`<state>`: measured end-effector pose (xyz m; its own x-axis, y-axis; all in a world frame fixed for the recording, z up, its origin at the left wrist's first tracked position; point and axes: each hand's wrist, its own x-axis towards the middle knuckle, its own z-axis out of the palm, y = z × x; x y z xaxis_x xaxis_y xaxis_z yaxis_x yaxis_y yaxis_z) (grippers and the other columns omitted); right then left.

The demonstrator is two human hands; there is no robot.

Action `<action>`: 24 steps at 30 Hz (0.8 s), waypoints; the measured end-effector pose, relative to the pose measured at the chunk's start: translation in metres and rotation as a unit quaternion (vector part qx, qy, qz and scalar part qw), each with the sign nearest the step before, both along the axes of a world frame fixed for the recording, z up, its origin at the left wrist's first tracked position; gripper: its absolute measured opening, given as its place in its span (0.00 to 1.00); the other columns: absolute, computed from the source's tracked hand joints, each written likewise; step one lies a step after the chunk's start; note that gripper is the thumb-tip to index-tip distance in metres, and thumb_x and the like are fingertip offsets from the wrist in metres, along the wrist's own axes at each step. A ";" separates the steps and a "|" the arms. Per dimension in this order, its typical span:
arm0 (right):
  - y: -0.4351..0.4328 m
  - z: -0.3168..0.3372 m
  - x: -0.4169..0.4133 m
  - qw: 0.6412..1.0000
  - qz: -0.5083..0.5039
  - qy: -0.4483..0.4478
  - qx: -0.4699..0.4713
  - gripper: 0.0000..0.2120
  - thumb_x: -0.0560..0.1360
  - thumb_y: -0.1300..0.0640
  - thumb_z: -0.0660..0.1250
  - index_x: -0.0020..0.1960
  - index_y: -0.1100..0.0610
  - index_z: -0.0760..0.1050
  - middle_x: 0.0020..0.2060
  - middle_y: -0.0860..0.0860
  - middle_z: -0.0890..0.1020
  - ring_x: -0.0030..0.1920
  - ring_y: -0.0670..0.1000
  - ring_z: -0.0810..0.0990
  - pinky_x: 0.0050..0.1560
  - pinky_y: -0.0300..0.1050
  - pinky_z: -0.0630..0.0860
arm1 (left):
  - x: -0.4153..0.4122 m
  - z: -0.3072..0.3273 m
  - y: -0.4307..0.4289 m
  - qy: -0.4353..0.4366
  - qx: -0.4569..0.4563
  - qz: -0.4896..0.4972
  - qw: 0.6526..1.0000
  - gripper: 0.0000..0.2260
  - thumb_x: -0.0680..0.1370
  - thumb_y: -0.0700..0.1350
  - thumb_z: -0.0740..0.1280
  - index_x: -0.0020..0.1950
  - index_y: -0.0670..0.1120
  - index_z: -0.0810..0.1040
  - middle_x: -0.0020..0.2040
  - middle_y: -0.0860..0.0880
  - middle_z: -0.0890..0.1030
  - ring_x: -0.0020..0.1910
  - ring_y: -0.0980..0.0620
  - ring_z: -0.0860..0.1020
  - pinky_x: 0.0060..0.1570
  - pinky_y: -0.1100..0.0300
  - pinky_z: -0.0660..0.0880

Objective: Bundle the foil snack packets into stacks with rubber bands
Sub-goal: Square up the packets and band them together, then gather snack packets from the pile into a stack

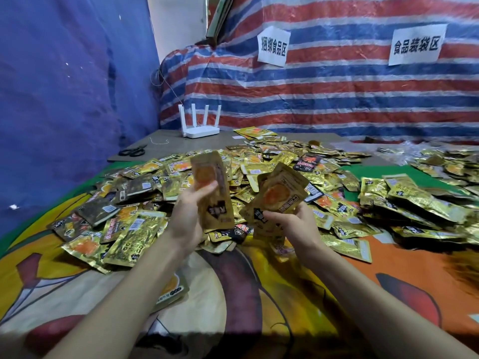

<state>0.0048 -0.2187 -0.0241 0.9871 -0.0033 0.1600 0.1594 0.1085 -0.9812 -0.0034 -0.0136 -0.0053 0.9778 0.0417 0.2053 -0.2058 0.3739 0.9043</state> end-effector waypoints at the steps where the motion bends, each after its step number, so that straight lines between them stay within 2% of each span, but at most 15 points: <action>1: 0.001 0.000 0.000 1.000 -0.002 0.001 0.001 0.12 0.71 0.71 0.73 0.51 0.59 0.79 0.36 0.48 0.87 0.35 0.46 0.86 0.29 0.37 0.78 | -0.003 -0.003 -0.006 -0.007 0.016 -0.023 1.000 0.07 0.72 0.48 0.70 0.48 0.54 0.86 0.47 0.50 0.85 0.44 0.53 0.83 0.38 0.55 0.81; 2: 0.002 -0.001 0.000 1.000 0.000 -0.002 -0.004 0.11 0.72 0.72 0.71 0.50 0.59 0.79 0.35 0.47 0.87 0.34 0.45 0.85 0.28 0.35 0.77 | -0.004 -0.008 -0.014 -0.007 0.042 -0.032 0.999 0.08 0.72 0.48 0.69 0.50 0.54 0.85 0.47 0.50 0.85 0.45 0.52 0.84 0.39 0.53 0.82; 4: 0.011 -0.002 -0.004 1.000 0.008 -0.013 -0.010 0.18 0.71 0.76 0.63 0.40 0.56 0.82 0.29 0.45 0.84 0.29 0.41 0.82 0.26 0.33 0.75 | -0.001 -0.021 -0.035 -0.008 0.081 -0.015 0.997 0.09 0.77 0.44 0.69 0.56 0.50 0.79 0.52 0.45 0.84 0.51 0.46 0.83 0.49 0.45 0.82; 6: 0.021 -0.004 -0.006 1.000 0.000 -0.023 0.016 0.23 0.69 0.78 0.56 0.32 0.56 0.80 0.24 0.44 0.80 0.25 0.40 0.78 0.24 0.33 0.72 | 0.002 -0.033 -0.053 -0.014 0.103 0.013 0.994 0.13 0.80 0.36 0.67 0.61 0.47 0.70 0.53 0.44 0.82 0.52 0.46 0.81 0.53 0.49 0.80; 8: 0.029 -0.004 -0.009 0.997 -0.016 -0.015 0.069 0.17 0.71 0.74 0.54 0.36 0.57 0.76 0.24 0.46 0.78 0.26 0.43 0.77 0.25 0.34 0.72 | 0.005 -0.043 -0.060 -0.015 0.128 0.008 0.992 0.17 0.80 0.35 0.66 0.65 0.47 0.66 0.54 0.46 0.82 0.53 0.48 0.81 0.53 0.55 0.78; 10: 0.032 -0.005 -0.009 0.995 -0.012 -0.017 0.095 0.11 0.72 0.68 0.55 0.40 0.60 0.75 0.28 0.47 0.79 0.30 0.46 0.76 0.29 0.35 0.74 | 0.008 -0.052 -0.061 -0.025 0.172 -0.003 0.985 0.15 0.80 0.35 0.66 0.64 0.48 0.70 0.54 0.48 0.82 0.53 0.51 0.81 0.52 0.61 0.77; 12: 0.032 -0.005 -0.008 0.993 0.012 -0.017 0.120 0.16 0.79 0.63 0.52 0.44 0.61 0.79 0.33 0.51 0.83 0.34 0.49 0.80 0.34 0.37 0.78 | 0.009 -0.056 -0.060 -0.048 0.197 0.013 0.979 0.14 0.79 0.35 0.68 0.59 0.50 0.72 0.52 0.53 0.82 0.51 0.56 0.81 0.48 0.67 0.76; 14: 0.033 -0.002 -0.007 0.990 0.030 -0.022 0.135 0.25 0.85 0.53 0.48 0.49 0.62 0.82 0.41 0.55 0.87 0.41 0.52 0.84 0.41 0.41 0.81 | 0.008 -0.057 -0.062 -0.070 0.198 0.033 0.977 0.15 0.75 0.37 0.70 0.58 0.51 0.72 0.49 0.56 0.84 0.51 0.57 0.82 0.49 0.67 0.76; 16: 0.036 0.002 -0.005 0.991 0.007 -0.043 0.125 0.28 0.85 0.43 0.49 0.53 0.58 0.84 0.47 0.58 0.87 0.48 0.55 0.86 0.50 0.47 0.83 | 0.007 -0.058 -0.066 -0.084 0.192 0.036 0.977 0.18 0.71 0.38 0.69 0.58 0.50 0.70 0.48 0.58 0.85 0.50 0.60 0.82 0.48 0.67 0.77; 18: 0.039 0.005 -0.005 0.993 -0.023 -0.046 0.103 0.25 0.84 0.40 0.54 0.50 0.53 0.85 0.48 0.59 0.87 0.50 0.59 0.86 0.54 0.55 0.82 | 0.009 -0.060 -0.068 -0.084 0.187 0.024 0.979 0.21 0.71 0.36 0.68 0.61 0.50 0.67 0.49 0.56 0.83 0.49 0.63 0.82 0.48 0.68 0.76; 19: 0.040 0.006 -0.005 0.994 -0.033 -0.038 0.098 0.24 0.83 0.40 0.56 0.50 0.54 0.85 0.49 0.60 0.86 0.51 0.61 0.85 0.55 0.57 0.82 | 0.010 -0.060 -0.068 -0.079 0.188 0.019 0.979 0.24 0.71 0.34 0.68 0.62 0.50 0.66 0.51 0.54 0.82 0.50 0.62 0.82 0.49 0.66 0.76; 22: 0.040 0.006 -0.005 0.996 -0.047 -0.007 0.080 0.25 0.80 0.40 0.61 0.55 0.61 0.83 0.49 0.58 0.87 0.51 0.58 0.86 0.53 0.51 0.83 | 0.013 -0.061 -0.069 -0.059 0.182 0.009 0.982 0.28 0.68 0.38 0.69 0.65 0.47 0.64 0.54 0.48 0.81 0.53 0.55 0.82 0.53 0.61 0.77; 24: 0.040 0.009 -0.003 0.995 -0.054 0.015 0.082 0.24 0.78 0.39 0.65 0.54 0.61 0.83 0.46 0.56 0.87 0.47 0.54 0.87 0.48 0.47 0.83 | 0.013 -0.058 -0.069 -0.057 0.182 0.008 0.982 0.26 0.67 0.40 0.69 0.63 0.47 0.65 0.53 0.48 0.82 0.51 0.56 0.82 0.51 0.61 0.77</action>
<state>0.0017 -0.1789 -0.0152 0.9840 -0.1328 0.1191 0.1496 0.2510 -0.9564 0.0094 -0.0828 -0.0636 0.9476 -0.0400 0.3170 -0.3162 0.0264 0.9483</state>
